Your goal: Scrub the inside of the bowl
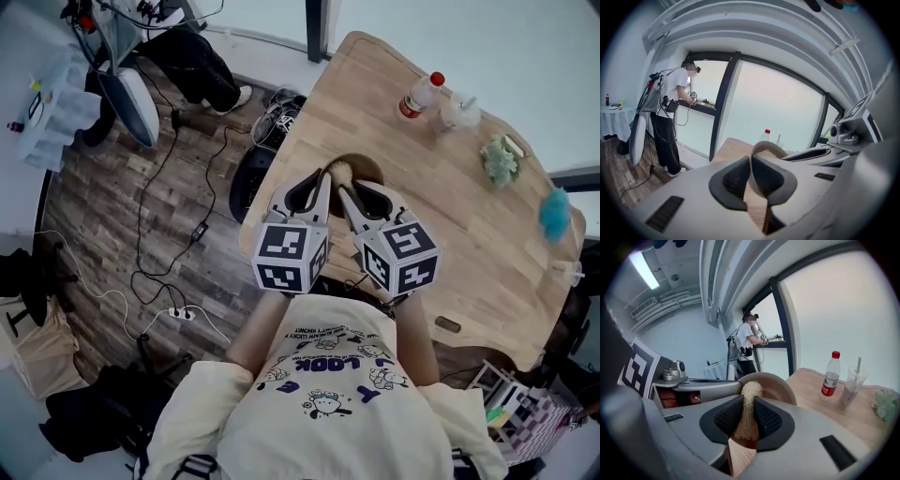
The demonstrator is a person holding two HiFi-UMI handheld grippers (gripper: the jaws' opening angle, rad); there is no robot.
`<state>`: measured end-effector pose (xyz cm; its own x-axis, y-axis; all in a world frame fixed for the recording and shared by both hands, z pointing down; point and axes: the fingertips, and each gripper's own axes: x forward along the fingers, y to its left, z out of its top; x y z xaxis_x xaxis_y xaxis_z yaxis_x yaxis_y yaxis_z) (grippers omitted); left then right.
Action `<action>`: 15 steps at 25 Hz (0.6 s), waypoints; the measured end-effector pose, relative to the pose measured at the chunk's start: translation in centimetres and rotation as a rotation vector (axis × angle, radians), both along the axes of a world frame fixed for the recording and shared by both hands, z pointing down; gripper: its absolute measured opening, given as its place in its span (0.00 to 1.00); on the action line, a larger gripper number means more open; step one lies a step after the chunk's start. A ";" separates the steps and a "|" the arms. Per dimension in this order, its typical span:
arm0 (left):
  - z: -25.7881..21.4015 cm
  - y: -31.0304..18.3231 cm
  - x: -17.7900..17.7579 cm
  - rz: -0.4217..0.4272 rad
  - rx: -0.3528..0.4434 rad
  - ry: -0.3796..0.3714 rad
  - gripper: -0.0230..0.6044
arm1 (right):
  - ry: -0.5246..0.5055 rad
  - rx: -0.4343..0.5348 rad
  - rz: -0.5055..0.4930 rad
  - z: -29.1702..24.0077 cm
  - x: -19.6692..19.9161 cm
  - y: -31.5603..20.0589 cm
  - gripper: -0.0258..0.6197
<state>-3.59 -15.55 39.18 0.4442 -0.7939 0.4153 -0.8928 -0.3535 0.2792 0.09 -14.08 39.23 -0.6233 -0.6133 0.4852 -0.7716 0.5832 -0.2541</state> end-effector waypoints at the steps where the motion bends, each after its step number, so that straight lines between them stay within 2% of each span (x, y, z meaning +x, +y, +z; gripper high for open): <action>1: 0.0 0.0 0.2 0.005 0.001 -0.005 0.11 | -0.013 -0.015 0.007 0.1 0.2 0.0 0.15; 5: 0.3 -0.2 0.7 0.013 0.008 -0.025 0.11 | -0.038 -0.063 0.028 0.3 0.7 0.2 0.15; 8: 0.3 -0.3 0.9 0.015 0.023 -0.037 0.11 | -0.114 -0.136 0.072 0.3 1.0 0.2 0.15; 11: 0.1 -0.1 1.0 0.012 0.043 -0.043 0.11 | -0.279 -0.240 0.147 0.0 1.3 0.0 0.15; 15: -0.2 -0.1 1.2 -0.005 0.058 0.001 0.11 | -0.545 -0.339 0.270 -0.8 2.0 -0.5 0.15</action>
